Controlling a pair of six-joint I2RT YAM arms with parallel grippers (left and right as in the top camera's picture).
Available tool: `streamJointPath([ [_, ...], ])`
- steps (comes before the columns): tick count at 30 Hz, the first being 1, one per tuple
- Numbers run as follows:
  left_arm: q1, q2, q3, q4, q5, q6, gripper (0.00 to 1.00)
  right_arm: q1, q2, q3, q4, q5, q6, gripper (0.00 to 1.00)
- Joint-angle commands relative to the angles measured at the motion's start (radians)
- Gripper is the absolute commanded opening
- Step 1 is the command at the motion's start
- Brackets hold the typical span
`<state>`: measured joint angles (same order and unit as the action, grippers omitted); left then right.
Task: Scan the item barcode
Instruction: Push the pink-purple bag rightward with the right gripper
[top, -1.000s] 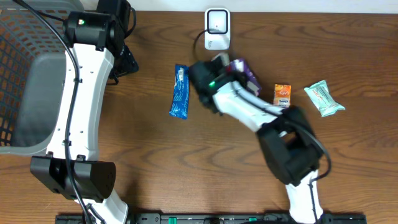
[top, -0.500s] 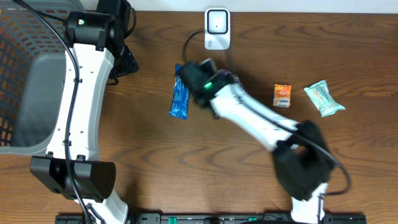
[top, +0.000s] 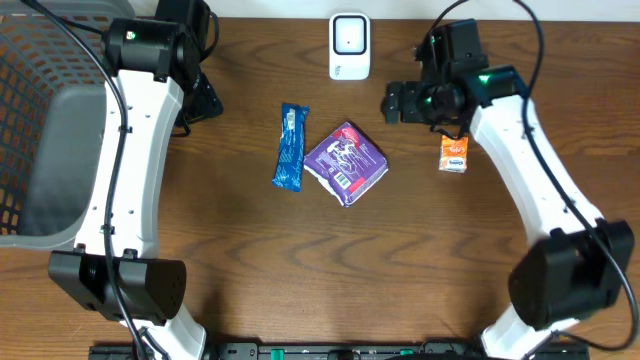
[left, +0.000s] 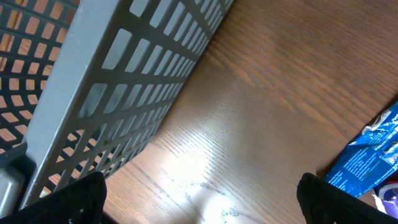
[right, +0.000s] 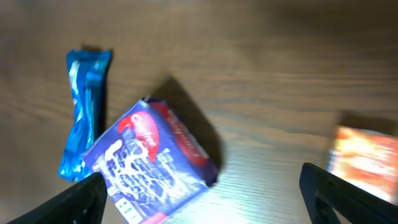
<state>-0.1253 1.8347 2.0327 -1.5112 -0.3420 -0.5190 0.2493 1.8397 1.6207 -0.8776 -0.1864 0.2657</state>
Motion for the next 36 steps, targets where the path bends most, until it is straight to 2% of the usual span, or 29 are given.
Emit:
streamJointPath([
  [1,0.003,0.002,-0.007,-0.003,-0.003,0.006,0.98,0.009,0.106,0.000,0.013,-0.152,-0.043,0.94],
  [5,0.003,0.002,-0.007,-0.003,-0.003,0.006,0.98,0.008,0.212,0.000,0.051,-0.256,-0.044,0.91],
  [11,0.003,0.002,-0.008,-0.003,-0.003,0.006,0.98,0.008,0.325,0.000,0.085,-0.423,-0.133,0.88],
  [13,0.003,0.002,-0.008,-0.003,-0.003,0.006,0.98,0.008,0.351,0.000,0.082,-0.422,-0.133,0.77],
  [15,0.003,0.002,-0.007,-0.003,-0.003,0.006,0.98,0.008,0.369,0.000,0.080,-0.421,-0.133,0.59],
  [17,0.003,0.002,-0.007,-0.003,-0.003,0.006,0.98,0.006,0.372,0.000,0.066,-0.399,-0.133,0.33],
  [19,0.003,0.002,-0.008,-0.003,-0.003,0.006,0.98,0.001,0.364,0.000,0.047,-0.349,-0.129,0.22],
  [27,0.003,0.002,-0.007,-0.003,-0.003,0.006,0.98,-0.057,0.293,0.000,-0.015,-0.079,0.029,0.17],
  [36,0.003,0.002,-0.007,-0.003,-0.003,0.006,0.98,-0.111,0.186,0.000,-0.023,0.040,0.252,0.19],
])
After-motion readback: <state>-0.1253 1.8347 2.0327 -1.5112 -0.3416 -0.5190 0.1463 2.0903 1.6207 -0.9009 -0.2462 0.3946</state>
